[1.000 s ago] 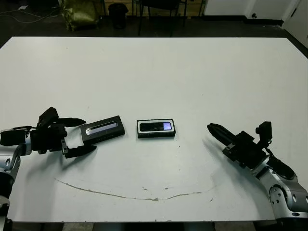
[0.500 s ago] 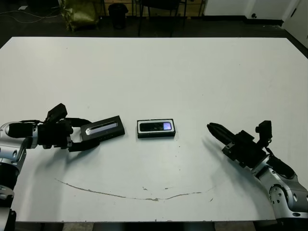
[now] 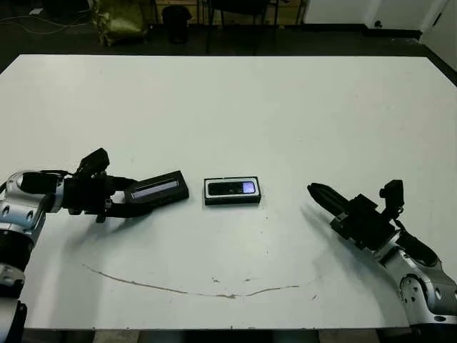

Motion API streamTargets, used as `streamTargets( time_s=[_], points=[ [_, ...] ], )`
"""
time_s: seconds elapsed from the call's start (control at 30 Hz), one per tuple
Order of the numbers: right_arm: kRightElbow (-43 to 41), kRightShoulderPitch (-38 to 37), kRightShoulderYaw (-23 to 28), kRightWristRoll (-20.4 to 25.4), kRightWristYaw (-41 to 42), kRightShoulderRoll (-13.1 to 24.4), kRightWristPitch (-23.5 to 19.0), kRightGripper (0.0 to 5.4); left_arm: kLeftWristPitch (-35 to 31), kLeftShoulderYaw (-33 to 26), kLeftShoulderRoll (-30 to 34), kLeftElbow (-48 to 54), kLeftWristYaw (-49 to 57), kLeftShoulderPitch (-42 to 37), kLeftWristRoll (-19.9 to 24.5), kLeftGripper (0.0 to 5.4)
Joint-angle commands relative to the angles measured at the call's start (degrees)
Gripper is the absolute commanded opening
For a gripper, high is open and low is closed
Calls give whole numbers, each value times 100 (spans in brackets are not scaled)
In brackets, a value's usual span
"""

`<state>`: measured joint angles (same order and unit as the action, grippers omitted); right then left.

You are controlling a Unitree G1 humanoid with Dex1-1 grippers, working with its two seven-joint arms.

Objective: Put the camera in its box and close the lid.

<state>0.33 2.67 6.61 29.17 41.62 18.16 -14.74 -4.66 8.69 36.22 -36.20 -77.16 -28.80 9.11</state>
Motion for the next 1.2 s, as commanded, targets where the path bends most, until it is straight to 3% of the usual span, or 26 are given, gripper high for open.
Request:
streamTargets(
  time_s=[0.03,0.13,0.3,0.47,0.6,0.93,1.2],
  points=[
    [-6,-80,13,-50,-82,52,-133,0,-368,-46,112,303,-71,130,50,259],
    [112,-55,15,-49,2,18,3,0,-424,-382,104,634,-76,-23,387,259],
    [216,-20,-2,-44,71,-6,62,0,-1131,-653,30,1571,314,-356,718,259],
    [159,-47,-10,-77,9,-28,80,0,-2146,-550,-10,2620,832,-649,872,259],
    [1,-81,-31,-87,-142,-8,-86,0,-2625,-353,-93,2885,958,-898,946,259],
    [-373,-152,-112,-160,-447,17,-321,0,-2115,468,-518,1744,570,-1522,497,259],
    [-560,-199,-55,-85,-639,6,-561,0,-2004,823,-750,1388,495,-1461,188,259]
  ],
)
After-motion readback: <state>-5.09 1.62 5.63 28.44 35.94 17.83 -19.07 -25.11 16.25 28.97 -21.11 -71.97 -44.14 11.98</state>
